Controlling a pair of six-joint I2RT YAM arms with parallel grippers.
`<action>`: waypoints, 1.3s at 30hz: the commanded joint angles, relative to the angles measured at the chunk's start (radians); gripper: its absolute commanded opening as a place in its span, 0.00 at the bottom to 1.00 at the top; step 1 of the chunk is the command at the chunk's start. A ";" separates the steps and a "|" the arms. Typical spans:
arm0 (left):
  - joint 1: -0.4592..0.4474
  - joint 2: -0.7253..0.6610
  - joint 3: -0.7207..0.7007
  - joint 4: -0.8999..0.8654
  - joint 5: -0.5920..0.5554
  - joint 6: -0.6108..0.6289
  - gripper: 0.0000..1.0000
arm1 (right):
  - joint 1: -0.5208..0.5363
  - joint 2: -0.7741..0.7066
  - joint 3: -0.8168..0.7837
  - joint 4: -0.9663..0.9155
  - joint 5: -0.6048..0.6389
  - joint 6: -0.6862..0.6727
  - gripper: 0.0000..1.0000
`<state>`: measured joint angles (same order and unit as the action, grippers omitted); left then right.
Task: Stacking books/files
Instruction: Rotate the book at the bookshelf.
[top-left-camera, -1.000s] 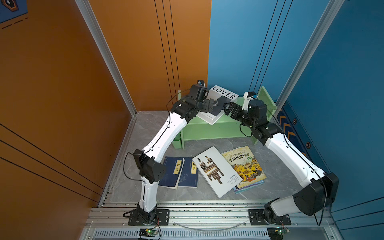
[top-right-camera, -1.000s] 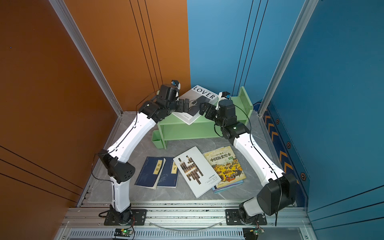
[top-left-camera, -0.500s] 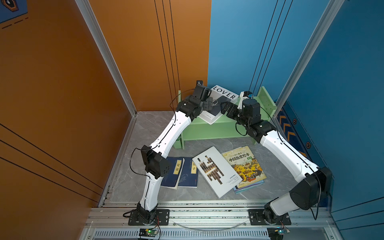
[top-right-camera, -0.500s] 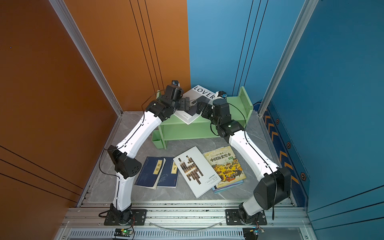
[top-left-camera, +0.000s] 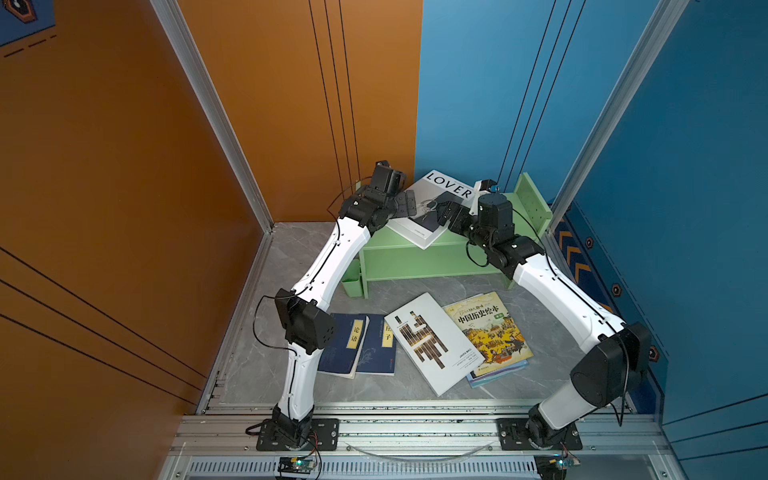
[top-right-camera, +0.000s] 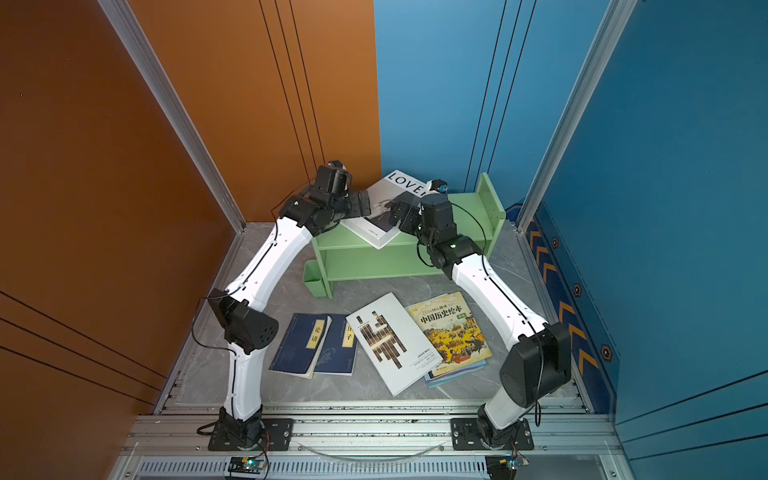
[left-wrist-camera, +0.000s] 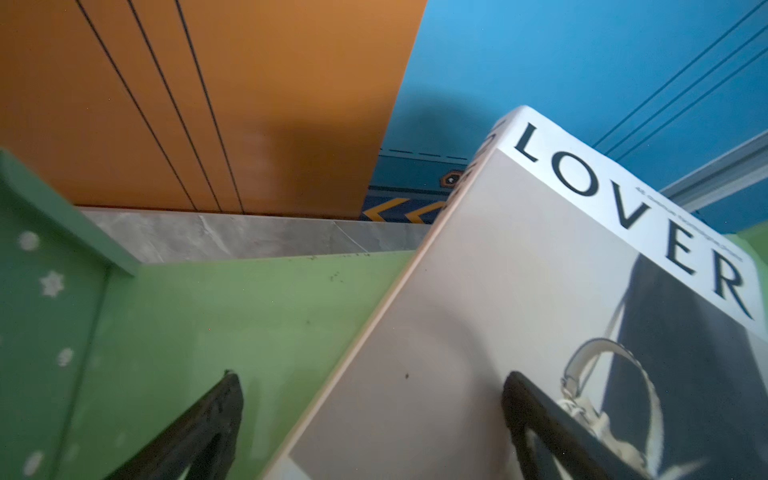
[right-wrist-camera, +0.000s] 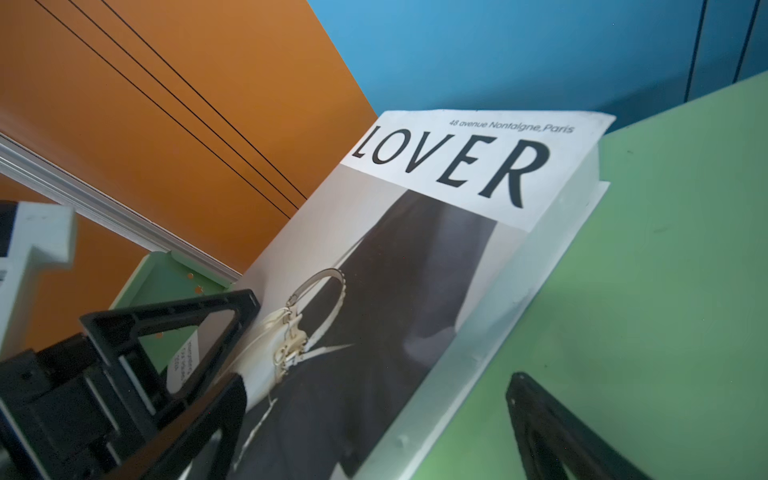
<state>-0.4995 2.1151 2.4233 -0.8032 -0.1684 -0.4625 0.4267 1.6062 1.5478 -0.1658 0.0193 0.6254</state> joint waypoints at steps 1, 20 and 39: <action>-0.026 -0.052 -0.014 -0.046 0.163 -0.042 0.98 | -0.026 0.011 0.029 0.005 -0.037 -0.009 1.00; -0.320 -0.102 -0.079 -0.024 0.299 -0.031 0.98 | -0.223 0.108 0.164 -0.140 -0.592 -0.151 1.00; -0.216 -0.222 -0.155 0.004 0.165 0.120 0.98 | -0.314 -0.042 0.140 -0.249 -0.125 -0.190 1.00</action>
<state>-0.7563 1.9034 2.2478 -0.8326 0.0391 -0.4122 0.0910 1.6535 1.7168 -0.3653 -0.2272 0.4416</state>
